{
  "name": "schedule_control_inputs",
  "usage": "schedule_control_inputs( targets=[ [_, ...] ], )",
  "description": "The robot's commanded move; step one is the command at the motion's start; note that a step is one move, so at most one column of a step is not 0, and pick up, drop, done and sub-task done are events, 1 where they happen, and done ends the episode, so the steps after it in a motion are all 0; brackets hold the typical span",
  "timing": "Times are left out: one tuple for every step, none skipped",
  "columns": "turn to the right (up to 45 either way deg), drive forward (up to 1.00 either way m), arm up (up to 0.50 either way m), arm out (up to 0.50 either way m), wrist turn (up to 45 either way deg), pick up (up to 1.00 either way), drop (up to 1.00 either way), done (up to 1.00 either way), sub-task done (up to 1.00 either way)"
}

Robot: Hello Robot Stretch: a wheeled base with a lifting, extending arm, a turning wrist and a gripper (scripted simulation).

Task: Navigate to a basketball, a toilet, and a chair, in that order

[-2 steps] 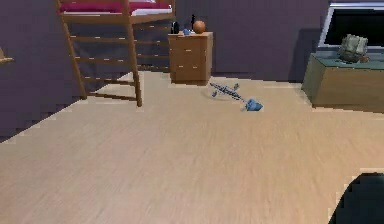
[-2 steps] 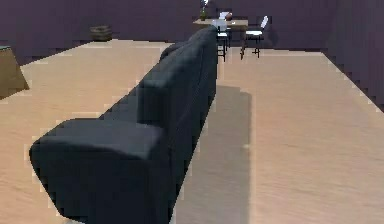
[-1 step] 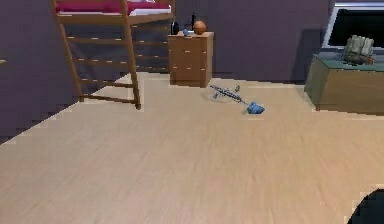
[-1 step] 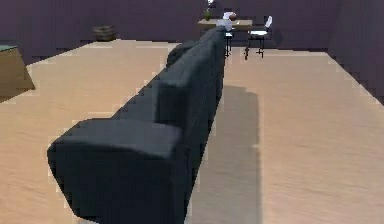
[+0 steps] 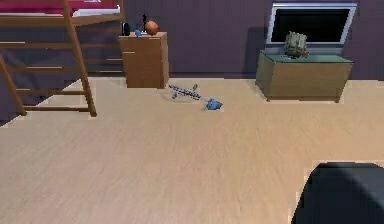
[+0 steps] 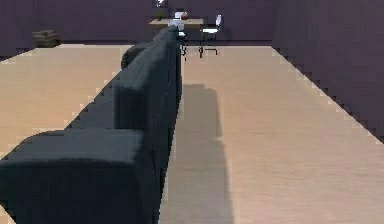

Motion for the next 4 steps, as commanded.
schedule_control_inputs(
  targets=[
    [0.0,1.00,0.00,0.00,0.0,0.00,0.00,0.00,0.00],
    [0.0,1.00,0.00,0.00,0.0,0.00,0.00,0.00,0.00],
    [0.0,1.00,0.00,0.00,0.0,0.00,0.00,0.00,0.00],
    [3.0,0.00,0.00,0.00,0.0,0.00,0.00,0.00,0.00]
  ],
)
